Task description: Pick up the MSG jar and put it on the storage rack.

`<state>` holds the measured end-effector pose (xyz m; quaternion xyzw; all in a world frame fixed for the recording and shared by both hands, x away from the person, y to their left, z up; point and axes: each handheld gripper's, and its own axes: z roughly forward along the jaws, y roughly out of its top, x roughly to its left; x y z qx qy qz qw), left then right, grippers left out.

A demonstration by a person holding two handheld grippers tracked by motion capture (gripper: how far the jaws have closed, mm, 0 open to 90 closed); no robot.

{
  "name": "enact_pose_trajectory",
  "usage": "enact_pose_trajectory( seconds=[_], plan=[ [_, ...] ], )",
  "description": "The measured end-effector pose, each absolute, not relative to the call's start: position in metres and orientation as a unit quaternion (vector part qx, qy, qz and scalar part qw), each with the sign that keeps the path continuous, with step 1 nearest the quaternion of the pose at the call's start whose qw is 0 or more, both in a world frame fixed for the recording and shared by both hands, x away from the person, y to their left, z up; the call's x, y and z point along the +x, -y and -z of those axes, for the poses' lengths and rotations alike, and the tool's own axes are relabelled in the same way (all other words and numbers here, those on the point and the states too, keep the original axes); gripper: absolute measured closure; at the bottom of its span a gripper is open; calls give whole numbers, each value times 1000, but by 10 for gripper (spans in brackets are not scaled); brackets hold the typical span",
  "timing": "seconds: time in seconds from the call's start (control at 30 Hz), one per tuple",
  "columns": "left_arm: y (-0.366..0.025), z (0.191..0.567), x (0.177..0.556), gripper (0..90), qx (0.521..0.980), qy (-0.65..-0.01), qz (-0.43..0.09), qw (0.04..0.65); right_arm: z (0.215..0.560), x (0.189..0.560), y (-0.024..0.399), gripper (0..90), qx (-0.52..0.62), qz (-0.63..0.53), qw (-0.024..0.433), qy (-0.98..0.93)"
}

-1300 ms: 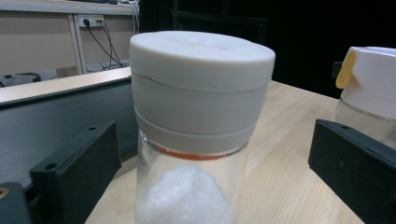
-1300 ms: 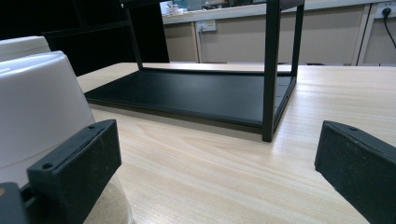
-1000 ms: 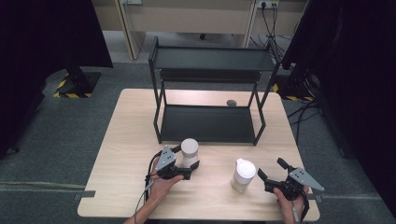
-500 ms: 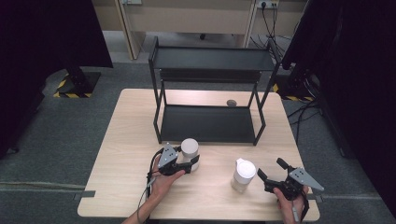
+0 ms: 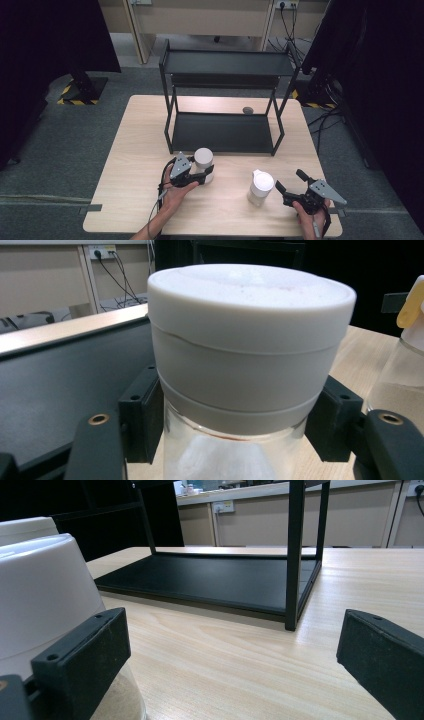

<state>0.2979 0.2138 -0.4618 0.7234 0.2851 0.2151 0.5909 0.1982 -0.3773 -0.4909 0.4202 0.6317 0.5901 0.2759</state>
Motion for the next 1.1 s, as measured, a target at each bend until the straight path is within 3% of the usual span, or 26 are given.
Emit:
enact_pose_trajectory(
  seconds=[1.1],
  plan=[
    [-222,427,301,347,716,-282,-203,606,491,198,378,10,420,-591,275,-631]
  ],
)
